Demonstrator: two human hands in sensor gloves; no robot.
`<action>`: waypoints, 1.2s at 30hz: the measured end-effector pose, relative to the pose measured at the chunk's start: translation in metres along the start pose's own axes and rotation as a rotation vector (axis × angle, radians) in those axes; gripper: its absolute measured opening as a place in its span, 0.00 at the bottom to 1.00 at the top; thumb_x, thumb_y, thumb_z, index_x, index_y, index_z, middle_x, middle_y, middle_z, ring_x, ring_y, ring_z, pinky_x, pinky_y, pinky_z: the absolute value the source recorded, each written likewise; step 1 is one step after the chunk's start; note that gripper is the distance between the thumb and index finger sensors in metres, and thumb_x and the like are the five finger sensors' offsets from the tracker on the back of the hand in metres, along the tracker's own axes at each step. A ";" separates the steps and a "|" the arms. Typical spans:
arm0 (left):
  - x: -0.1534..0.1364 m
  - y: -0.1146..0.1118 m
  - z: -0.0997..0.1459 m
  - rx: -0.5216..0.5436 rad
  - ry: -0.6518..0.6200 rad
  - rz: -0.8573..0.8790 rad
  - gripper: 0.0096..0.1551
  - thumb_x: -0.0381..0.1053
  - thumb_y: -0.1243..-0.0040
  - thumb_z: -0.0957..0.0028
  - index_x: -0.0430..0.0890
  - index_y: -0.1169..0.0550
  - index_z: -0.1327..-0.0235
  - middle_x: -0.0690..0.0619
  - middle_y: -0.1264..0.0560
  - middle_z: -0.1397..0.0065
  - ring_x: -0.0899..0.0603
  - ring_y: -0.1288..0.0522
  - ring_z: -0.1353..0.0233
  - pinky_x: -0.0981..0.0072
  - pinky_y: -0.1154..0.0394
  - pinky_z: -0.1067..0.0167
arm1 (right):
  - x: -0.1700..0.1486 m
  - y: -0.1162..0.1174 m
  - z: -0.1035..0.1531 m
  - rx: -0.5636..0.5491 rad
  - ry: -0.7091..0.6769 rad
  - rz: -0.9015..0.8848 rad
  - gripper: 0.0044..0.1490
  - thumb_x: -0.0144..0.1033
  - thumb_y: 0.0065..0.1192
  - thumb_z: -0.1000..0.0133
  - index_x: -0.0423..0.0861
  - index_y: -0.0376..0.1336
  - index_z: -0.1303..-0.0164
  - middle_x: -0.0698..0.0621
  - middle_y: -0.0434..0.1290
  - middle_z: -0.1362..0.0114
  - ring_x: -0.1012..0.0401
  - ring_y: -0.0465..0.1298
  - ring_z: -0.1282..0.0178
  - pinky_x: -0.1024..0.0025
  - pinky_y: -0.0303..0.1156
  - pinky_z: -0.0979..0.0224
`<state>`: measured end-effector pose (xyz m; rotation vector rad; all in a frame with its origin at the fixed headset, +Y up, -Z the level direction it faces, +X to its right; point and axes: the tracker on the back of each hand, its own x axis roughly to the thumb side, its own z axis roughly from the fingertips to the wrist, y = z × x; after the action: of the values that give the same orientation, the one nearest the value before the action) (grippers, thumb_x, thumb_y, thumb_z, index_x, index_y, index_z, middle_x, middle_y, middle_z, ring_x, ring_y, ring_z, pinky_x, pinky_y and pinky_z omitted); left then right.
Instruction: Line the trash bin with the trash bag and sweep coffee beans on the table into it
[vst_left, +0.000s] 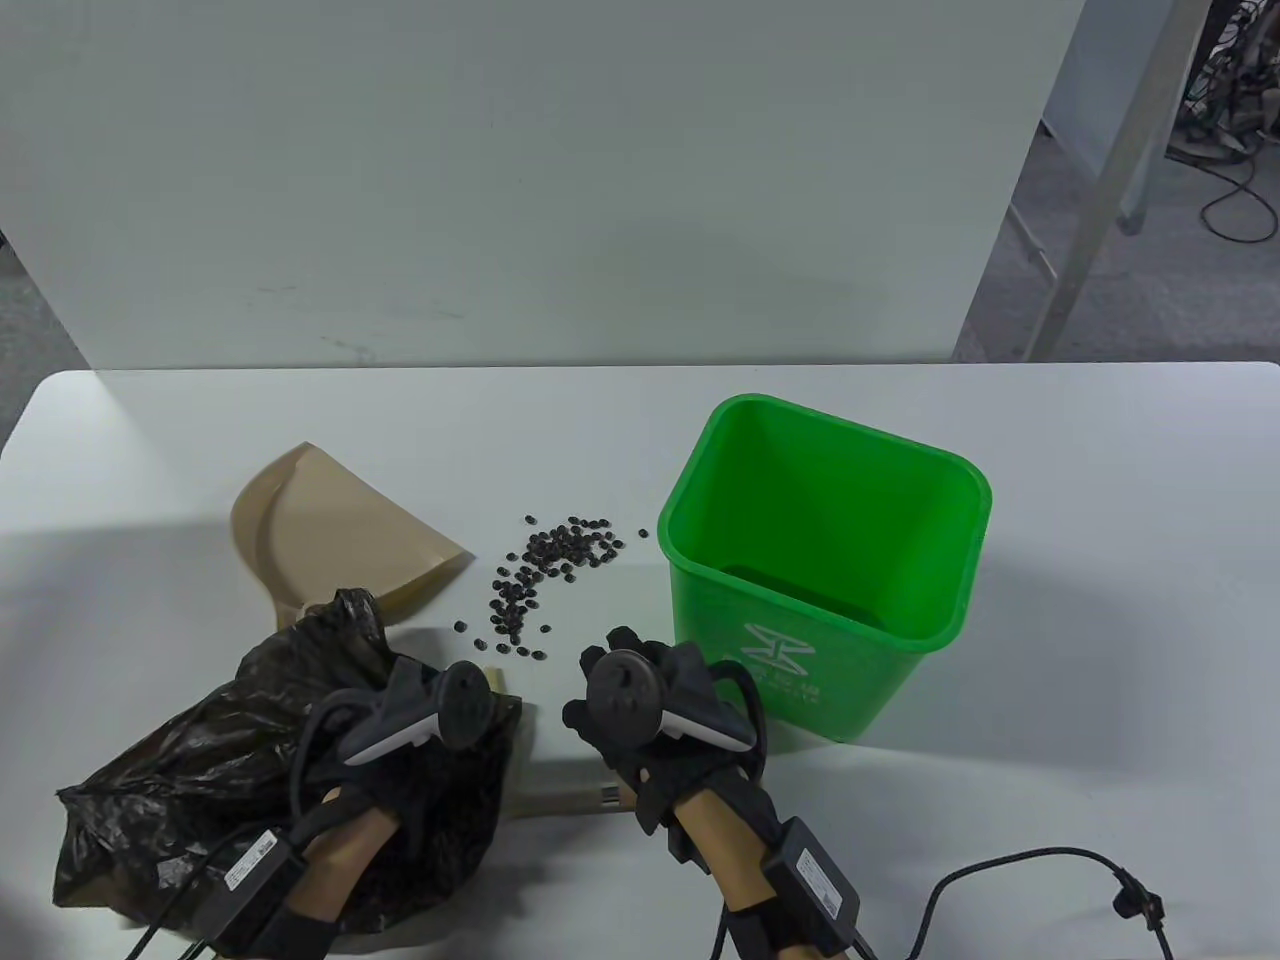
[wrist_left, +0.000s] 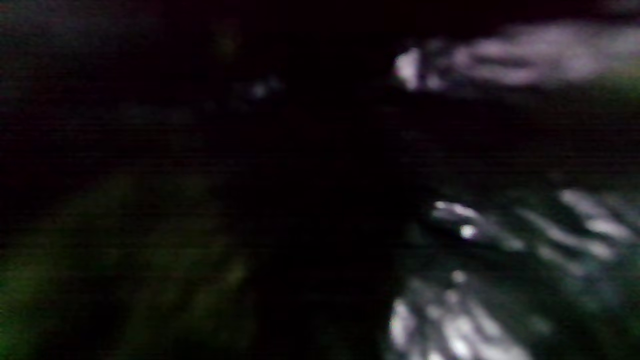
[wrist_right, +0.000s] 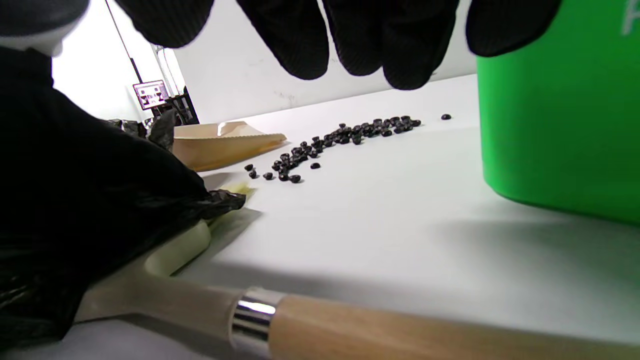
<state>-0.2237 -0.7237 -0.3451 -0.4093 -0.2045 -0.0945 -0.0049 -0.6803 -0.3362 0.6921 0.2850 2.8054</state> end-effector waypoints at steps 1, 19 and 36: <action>0.000 0.001 0.001 0.021 -0.009 0.010 0.36 0.57 0.36 0.40 0.51 0.32 0.20 0.47 0.29 0.22 0.46 0.20 0.36 0.50 0.21 0.39 | -0.001 0.000 0.000 0.004 0.002 -0.003 0.43 0.52 0.39 0.32 0.34 0.51 0.15 0.26 0.51 0.12 0.29 0.59 0.21 0.24 0.54 0.28; -0.007 0.018 0.015 0.360 0.014 -0.014 0.23 0.47 0.37 0.37 0.57 0.25 0.28 0.54 0.24 0.29 0.50 0.17 0.43 0.52 0.19 0.43 | -0.006 0.003 -0.001 0.042 0.028 -0.032 0.43 0.52 0.39 0.32 0.34 0.51 0.15 0.27 0.53 0.13 0.29 0.60 0.21 0.25 0.55 0.28; 0.003 0.037 0.030 0.616 -0.002 -0.082 0.23 0.46 0.39 0.36 0.60 0.25 0.29 0.54 0.27 0.26 0.50 0.20 0.41 0.51 0.20 0.39 | -0.011 0.005 -0.004 0.033 0.048 -0.097 0.45 0.52 0.39 0.32 0.33 0.48 0.15 0.26 0.52 0.13 0.30 0.61 0.22 0.25 0.56 0.28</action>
<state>-0.2215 -0.6776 -0.3322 0.2125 -0.2407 -0.1066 0.0019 -0.6886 -0.3427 0.6021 0.3637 2.7332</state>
